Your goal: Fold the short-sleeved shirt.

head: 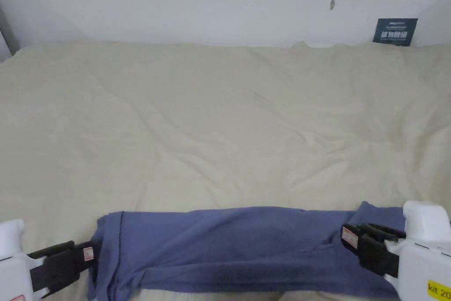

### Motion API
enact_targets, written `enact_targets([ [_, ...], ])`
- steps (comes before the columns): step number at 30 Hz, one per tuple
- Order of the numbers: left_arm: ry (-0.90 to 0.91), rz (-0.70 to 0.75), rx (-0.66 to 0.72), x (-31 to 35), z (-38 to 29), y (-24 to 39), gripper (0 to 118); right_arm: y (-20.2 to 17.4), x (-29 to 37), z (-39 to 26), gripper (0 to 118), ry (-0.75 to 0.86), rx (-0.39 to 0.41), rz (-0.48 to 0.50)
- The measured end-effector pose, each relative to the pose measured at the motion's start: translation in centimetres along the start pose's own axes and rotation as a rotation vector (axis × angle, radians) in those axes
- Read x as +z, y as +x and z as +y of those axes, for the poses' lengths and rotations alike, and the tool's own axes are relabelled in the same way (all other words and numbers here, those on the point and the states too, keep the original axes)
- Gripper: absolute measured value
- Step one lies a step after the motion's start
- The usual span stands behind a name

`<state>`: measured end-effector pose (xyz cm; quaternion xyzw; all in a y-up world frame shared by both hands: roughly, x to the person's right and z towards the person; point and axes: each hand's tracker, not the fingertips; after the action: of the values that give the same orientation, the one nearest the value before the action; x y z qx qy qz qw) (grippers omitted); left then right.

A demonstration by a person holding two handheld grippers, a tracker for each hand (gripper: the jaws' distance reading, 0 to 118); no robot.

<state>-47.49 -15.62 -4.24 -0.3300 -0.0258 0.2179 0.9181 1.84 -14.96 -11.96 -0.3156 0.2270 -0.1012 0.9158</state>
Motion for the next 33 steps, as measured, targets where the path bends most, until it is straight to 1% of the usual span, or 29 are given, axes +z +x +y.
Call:
enact_targets([
  [1,-0.037,0.01,-0.023,0.1,-0.3,-0.2,6,-0.9,-0.7,-0.5,0,-0.001,-0.005,0.005],
  [2,-0.055,0.011,-0.04,0.2,-0.6,-0.5,0,-1.2,-1.1,-0.6,0,-0.005,-0.024,0.03],
  [3,-0.043,0.002,-0.028,0.4,-0.9,-0.8,0,-1.8,-2.0,-1.0,0,-0.021,-0.044,0.077],
  [5,-0.068,-0.061,0.007,0.3,-1.3,-1.8,0,-2.9,-3.1,-1.5,0,-0.042,-0.071,0.117],
  [7,-0.042,-0.094,0.07,0.0,-1.1,-2.9,0,-4.5,-3.6,-1.8,0,-0.061,-0.052,0.102],
  [9,-0.036,-0.19,0.16,-0.6,-0.5,-4.3,0,-5.1,-4.2,-2.0,0,-0.09,-0.035,0.1],
  [10,-0.035,-0.228,0.195,-1.0,-0.1,-4.9,2,-4.9,-4.6,-2.1,0,-0.104,-0.036,0.108],
  [11,-0.015,-0.25,0.22,-1.3,0.3,-5.2,23,-4.8,-4.8,-2.1,0,-0.119,-0.037,0.12],
  [12,-0.021,-0.281,0.231,-2.0,0.6,-5.7,65,-4.8,-4.8,-2.0,0,-0.122,-0.038,0.116],
  [13,-0.041,-0.293,0.23,-2.9,1.0,-5.9,111,-4.8,-4.7,-2.0,0,-0.126,-0.036,0.109],
  [14,-0.054,-0.303,0.238,-3.6,1.2,-6.3,118,-4.4,-4.9,-2.0,0,-0.134,-0.031,0.108],
  [15,-0.004,-0.339,0.27,-4.1,1.8,-6.6,118,-4.3,-4.9,-2.0,0,-0.136,-0.027,0.098],
  [16,-0.041,-0.311,0.266,-4.7,2.0,-6.8,118,-4.1,-4.9,-1.9,0,-0.137,-0.029,0.087],
  [19,-0.11,-0.285,0.288,-6.8,2.5,-7.4,118,-3.2,-5.1,-2.0,0,-0.152,-0.035,0.072],
  [21,-0.162,-0.293,0.307,-8.2,2.6,-7.7,118,-2.7,-5.3,-2.0,0,-0.167,-0.033,0.05],
  [22,-0.179,-0.305,0.311,-8.8,2.6,-7.7,118,-3.1,-5.2,-2.1,0,-0.173,-0.034,0.045],
  [24,-0.175,-0.313,0.292,-8.8,3.1,-7.5,118,-2.8,-5.4,-2.1,0,-0.182,-0.046,0.043],
  [28,-0.161,-0.367,0.366,-9.3,3.6,-7.2,118,-2.8,-5.9,-2.3,0,-0.191,-0.059,0.046],
  [29,-0.156,-0.408,0.371,-9.8,3.5,-7.1,118,-2.8,-6.1,-2.4,0,-0.193,-0.059,0.046],
  [30,-0.189,-0.46,0.392,-10.6,3.2,-6.9,118,-3.0,-6.3,-2.4,0,-0.194,-0.064,0.042],
  [31,-0.222,-0.484,0.398,-11.4,3.1,-6.5,118,-2.9,-6.5,-2.5,0,-0.2,-0.073,0.049],
  [33,-0.219,-0.485,0.374,-12.1,3.4,-6.1,118,-3.0,-6.5,-2.5,0,-0.204,-0.084,0.053],
])
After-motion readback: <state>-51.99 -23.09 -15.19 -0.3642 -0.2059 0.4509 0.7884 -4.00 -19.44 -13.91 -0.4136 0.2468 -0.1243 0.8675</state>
